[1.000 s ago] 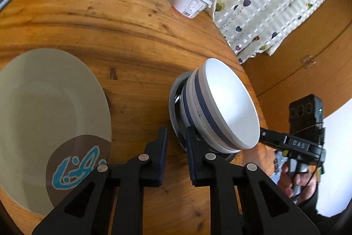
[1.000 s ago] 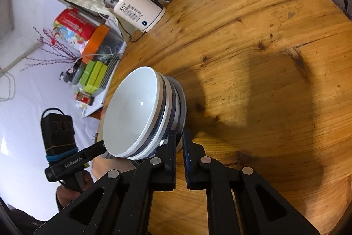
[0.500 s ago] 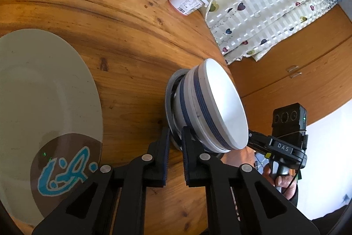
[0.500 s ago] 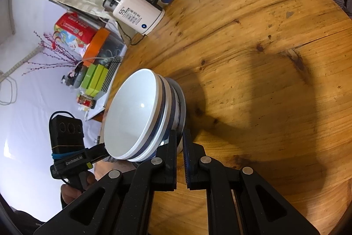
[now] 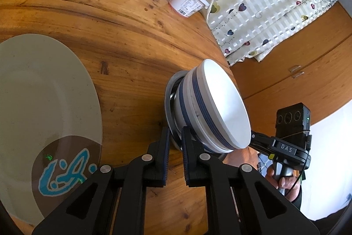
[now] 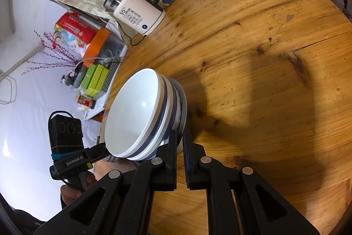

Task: Organize plates and bowls
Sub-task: 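Carry the bowl stack over the beige plate stack with both tools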

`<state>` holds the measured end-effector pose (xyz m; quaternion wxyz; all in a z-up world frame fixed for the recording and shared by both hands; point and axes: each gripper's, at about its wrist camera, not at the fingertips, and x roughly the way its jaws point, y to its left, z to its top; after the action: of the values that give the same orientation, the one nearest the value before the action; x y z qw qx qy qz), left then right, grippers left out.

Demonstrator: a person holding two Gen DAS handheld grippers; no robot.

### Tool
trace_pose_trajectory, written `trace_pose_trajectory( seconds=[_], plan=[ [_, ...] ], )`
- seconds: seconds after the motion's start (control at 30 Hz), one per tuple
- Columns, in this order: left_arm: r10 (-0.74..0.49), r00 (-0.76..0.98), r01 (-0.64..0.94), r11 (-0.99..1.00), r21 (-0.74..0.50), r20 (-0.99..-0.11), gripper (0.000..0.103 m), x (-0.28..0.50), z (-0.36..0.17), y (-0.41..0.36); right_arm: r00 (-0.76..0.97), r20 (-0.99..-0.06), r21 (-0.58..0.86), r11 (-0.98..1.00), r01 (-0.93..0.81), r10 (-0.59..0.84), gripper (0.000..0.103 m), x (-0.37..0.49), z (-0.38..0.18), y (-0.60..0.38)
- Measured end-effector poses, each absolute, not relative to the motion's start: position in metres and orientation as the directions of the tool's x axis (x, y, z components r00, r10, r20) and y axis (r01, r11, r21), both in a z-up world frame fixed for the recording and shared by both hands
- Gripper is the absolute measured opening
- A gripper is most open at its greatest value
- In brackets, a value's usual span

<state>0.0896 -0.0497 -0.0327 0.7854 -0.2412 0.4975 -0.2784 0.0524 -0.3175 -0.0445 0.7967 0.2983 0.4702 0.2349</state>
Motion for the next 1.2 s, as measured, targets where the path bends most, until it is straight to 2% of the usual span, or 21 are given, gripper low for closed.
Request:
trace_pose_trajectory(
  seconds=[1.2],
  plan=[
    [-0.656,0.421,0.212,0.743,-0.635,-0.627,0.009,0.081,-0.013,-0.029,0.451,-0.594,0.679,0.716,-0.162,0.666,0.008,0.066,-0.026,-0.296]
  ],
)
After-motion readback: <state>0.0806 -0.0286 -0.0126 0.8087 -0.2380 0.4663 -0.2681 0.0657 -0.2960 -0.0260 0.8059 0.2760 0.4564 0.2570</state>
